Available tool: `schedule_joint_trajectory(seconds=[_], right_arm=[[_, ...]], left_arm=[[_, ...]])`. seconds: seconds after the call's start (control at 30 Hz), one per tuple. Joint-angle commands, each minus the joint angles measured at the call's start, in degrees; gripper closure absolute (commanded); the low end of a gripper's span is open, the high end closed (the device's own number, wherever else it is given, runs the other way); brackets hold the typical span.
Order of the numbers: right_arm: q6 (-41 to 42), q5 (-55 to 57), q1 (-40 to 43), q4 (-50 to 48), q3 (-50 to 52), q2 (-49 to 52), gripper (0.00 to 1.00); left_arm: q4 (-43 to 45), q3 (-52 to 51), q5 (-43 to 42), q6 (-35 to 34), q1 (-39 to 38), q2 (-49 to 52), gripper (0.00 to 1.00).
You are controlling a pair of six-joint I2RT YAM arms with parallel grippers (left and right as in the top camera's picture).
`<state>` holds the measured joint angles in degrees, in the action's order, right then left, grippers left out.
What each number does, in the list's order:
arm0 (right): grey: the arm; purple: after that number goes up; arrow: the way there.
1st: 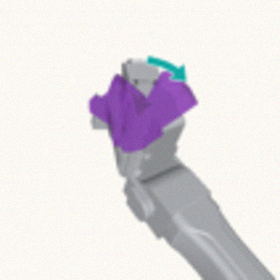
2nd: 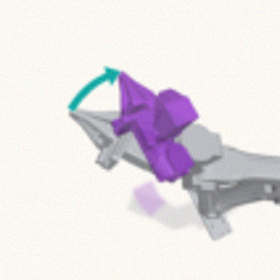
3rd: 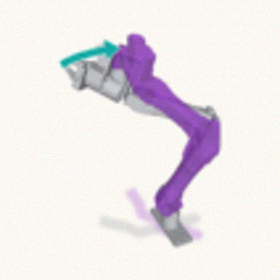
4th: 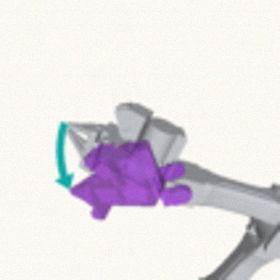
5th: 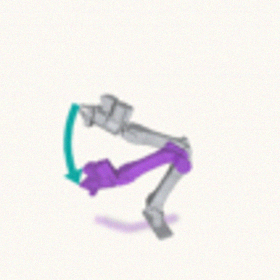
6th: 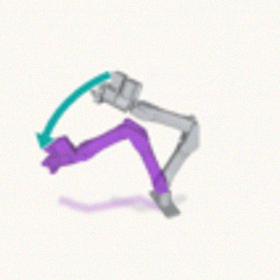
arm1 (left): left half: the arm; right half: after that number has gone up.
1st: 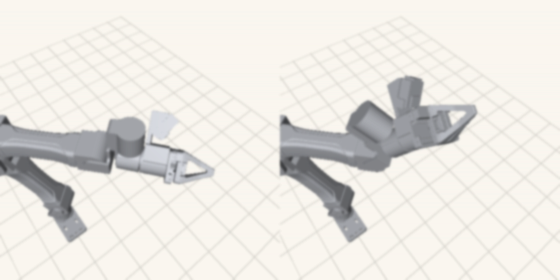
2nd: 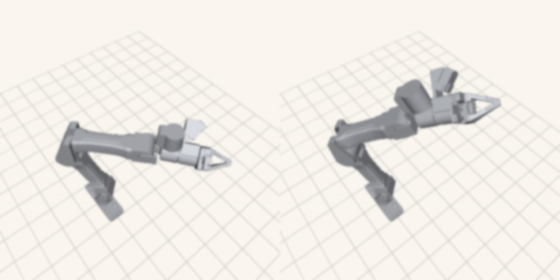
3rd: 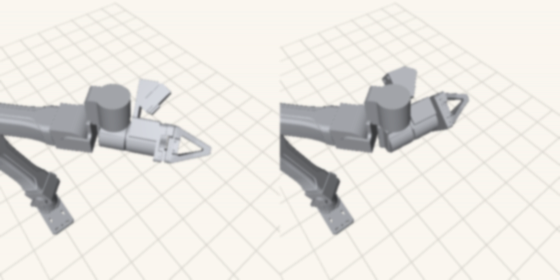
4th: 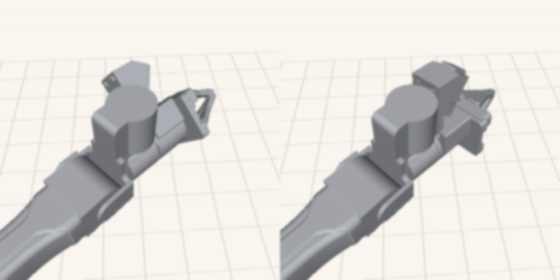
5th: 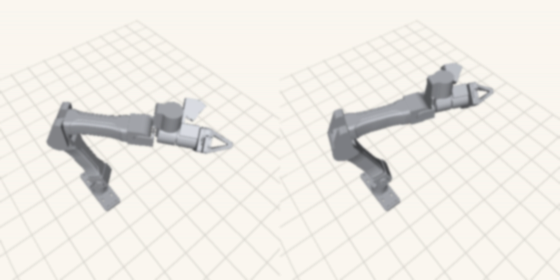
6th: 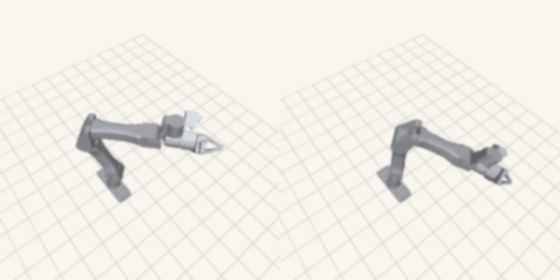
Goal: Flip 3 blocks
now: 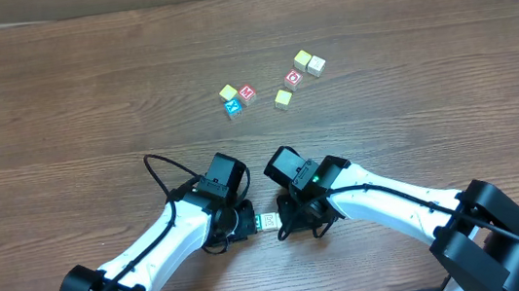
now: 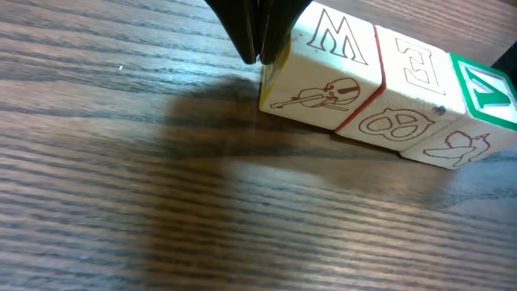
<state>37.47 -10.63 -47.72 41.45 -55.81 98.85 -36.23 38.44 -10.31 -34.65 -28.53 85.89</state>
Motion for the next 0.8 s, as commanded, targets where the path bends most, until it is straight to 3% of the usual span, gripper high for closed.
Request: schedule_joint_trajectory(seconds=[0.0,0.6,0.77], right_arm=[[0.0,-4.0,-1.1,-1.3,-0.3,-0.5,0.96],[4.8,-0.9,-1.1,-0.9,0.3,-0.4,0.96],[6.1,2.1,-1.0,-0.4,0.3,-0.3,0.96]], left_arm=[[-0.6,-0.3,0.7,-1.4,-1.0,0.7,0.96],[-0.9,-0.3,1.3,-2.7,-1.0,0.7,0.96],[-1.2,-0.3,1.3,-2.7,-1.0,0.7,0.91]])
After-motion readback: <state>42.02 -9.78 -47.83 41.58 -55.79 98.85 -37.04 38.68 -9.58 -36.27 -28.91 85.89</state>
